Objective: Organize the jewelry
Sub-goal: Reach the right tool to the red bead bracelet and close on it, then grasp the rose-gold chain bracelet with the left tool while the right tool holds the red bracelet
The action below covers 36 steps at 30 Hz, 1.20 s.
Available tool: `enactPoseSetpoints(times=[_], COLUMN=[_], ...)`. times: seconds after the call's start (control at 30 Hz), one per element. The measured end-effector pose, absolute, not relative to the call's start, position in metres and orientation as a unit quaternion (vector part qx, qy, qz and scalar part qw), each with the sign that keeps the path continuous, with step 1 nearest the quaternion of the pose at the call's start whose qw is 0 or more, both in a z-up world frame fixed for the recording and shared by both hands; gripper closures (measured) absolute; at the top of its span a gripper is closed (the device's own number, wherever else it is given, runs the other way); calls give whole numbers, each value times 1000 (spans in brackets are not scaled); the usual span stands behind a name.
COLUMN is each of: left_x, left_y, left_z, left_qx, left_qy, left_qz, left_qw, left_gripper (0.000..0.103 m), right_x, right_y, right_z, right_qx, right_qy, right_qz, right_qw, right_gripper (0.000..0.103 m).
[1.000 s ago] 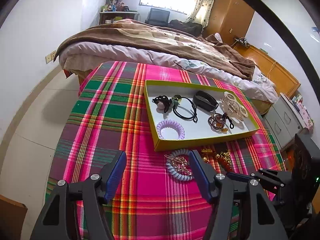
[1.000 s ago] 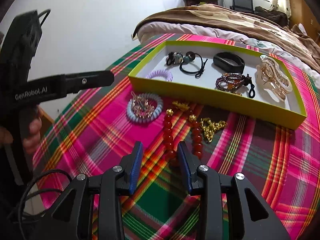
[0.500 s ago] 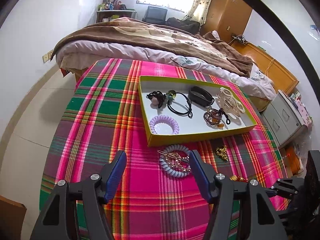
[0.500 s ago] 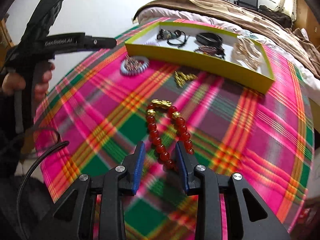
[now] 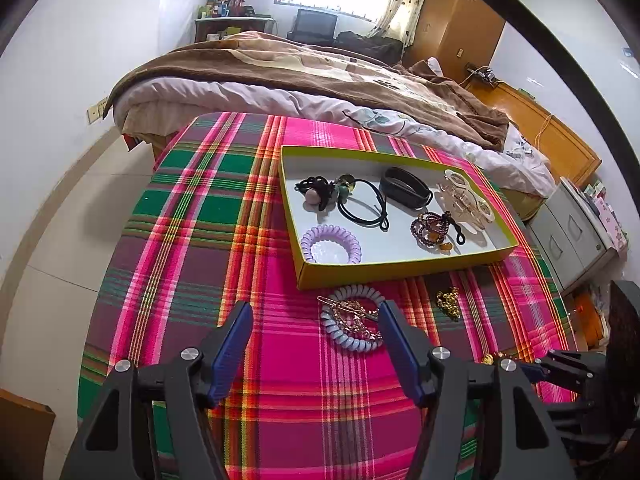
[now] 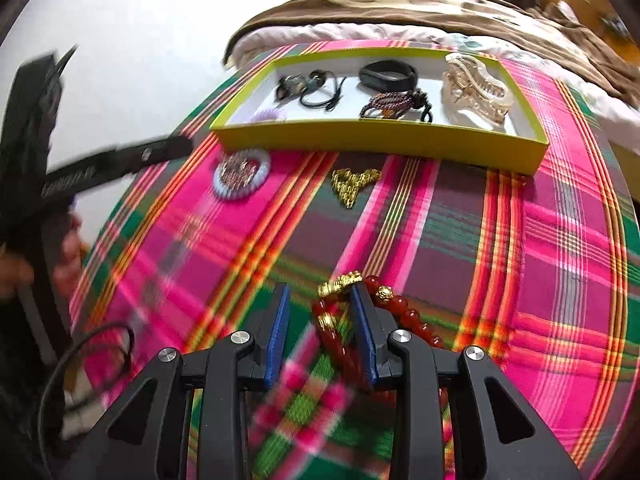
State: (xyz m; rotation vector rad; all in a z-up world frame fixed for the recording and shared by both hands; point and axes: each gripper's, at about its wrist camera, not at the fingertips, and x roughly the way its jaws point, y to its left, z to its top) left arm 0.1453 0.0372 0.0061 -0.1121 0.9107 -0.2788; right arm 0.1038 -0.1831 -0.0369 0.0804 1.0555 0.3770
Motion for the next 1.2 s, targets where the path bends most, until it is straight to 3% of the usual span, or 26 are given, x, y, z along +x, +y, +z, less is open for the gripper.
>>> enactPoseSetpoints(times=[0.3,0.33,0.4,0.83,1.2], left_x=[151,151,153,154,155], left_y=[43,43,43,36,-7], left_z=[1,0,-1,-4,-14], left_qx=[-62,-62,-62,-49,41], left_qy=[444,446,447,454,469], left_qz=[-127,-126,-126,-140,-170], left_qw=[885,884,884,879,866], left_gripper=[38,38,38,38,38], right_x=[111,110,108,90,86], right_y=[-174,-174,-175,-202,-217], right_z=[-39,-40,-41,-39,-42], right_qx=[63,57,41,56,105], right_qy=[473,468,460,456,451], right_qz=[116,105,87,124,154], right_qw=[871,876,882,879,873], right_gripper=[72,75,93,93,93])
